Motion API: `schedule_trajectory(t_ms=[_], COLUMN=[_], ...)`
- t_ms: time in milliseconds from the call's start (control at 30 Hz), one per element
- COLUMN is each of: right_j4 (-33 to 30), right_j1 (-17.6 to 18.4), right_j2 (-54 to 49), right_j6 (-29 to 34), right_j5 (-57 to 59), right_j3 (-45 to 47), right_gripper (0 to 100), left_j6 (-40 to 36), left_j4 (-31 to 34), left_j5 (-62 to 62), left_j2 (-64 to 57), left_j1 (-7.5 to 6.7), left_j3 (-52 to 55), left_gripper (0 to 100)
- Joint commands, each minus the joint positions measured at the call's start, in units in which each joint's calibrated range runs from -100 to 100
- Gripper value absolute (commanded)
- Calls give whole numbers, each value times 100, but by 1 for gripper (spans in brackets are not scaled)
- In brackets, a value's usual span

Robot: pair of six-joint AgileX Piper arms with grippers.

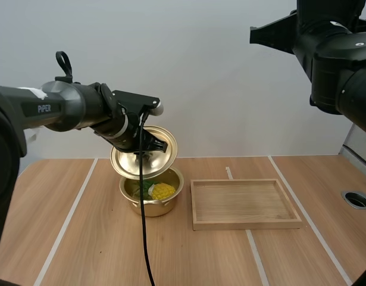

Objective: Open the pot, put the pineapple inside, and close it

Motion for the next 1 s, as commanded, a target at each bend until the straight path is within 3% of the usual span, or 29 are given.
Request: schedule_trajectory(t_ms=[0, 967], right_j4=[182, 289], right_j1=[-32, -32], right_j2=[-84, -84], right_j6=[9, 9], right_j5=[-58, -58], right_j3=[-5, -5], right_gripper=[0, 0], left_j6=[132, 655], left_j4=[-204, -572], left_j5=[-149, 112], left_j2=[57, 411], left_j1=[-19, -19], left_j3=[1, 564], left_gripper=[0, 0])
